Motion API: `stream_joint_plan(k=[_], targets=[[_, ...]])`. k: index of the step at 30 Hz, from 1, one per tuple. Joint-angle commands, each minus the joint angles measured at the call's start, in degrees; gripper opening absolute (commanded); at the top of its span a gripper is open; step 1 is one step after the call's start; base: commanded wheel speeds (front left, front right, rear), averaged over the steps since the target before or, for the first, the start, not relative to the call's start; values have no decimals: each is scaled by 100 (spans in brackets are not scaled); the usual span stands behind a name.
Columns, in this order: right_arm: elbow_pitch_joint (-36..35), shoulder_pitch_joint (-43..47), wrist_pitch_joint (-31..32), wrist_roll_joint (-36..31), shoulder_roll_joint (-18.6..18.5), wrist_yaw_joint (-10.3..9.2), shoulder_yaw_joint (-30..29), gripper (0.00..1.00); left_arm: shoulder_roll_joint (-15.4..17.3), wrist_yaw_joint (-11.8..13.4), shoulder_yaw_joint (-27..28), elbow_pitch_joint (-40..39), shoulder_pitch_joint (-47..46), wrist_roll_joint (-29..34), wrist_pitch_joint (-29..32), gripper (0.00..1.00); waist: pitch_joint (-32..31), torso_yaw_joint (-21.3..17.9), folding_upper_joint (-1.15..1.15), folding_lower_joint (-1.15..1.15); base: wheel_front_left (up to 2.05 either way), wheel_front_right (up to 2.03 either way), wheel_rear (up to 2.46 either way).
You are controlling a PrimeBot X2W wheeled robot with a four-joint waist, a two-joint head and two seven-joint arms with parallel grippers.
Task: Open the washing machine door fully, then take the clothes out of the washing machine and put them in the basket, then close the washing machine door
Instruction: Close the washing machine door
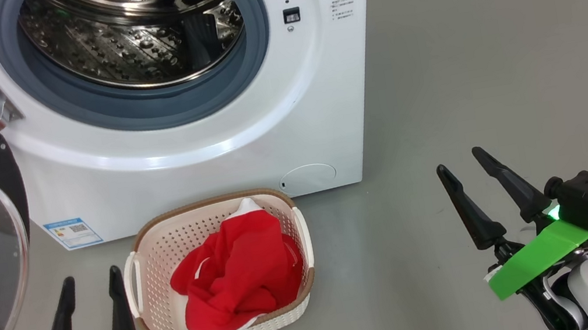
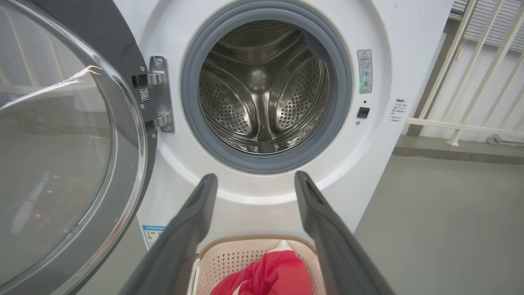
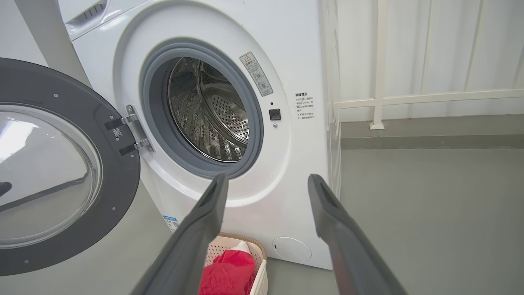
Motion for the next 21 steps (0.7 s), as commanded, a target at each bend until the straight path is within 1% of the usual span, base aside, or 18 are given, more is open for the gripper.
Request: stream_joint_plan(k=[1,21], targets=[[-127,10,-27,-47,-29,9,126,100,149,63,189,-101,-150,1,-63,100,-7,2,0,0,0,0,0],[-79,43,-27,-15,-33,9,180,100,205,83,126,-50,-144,-9,-66,100,-75,15,0,0,0,0,0]])
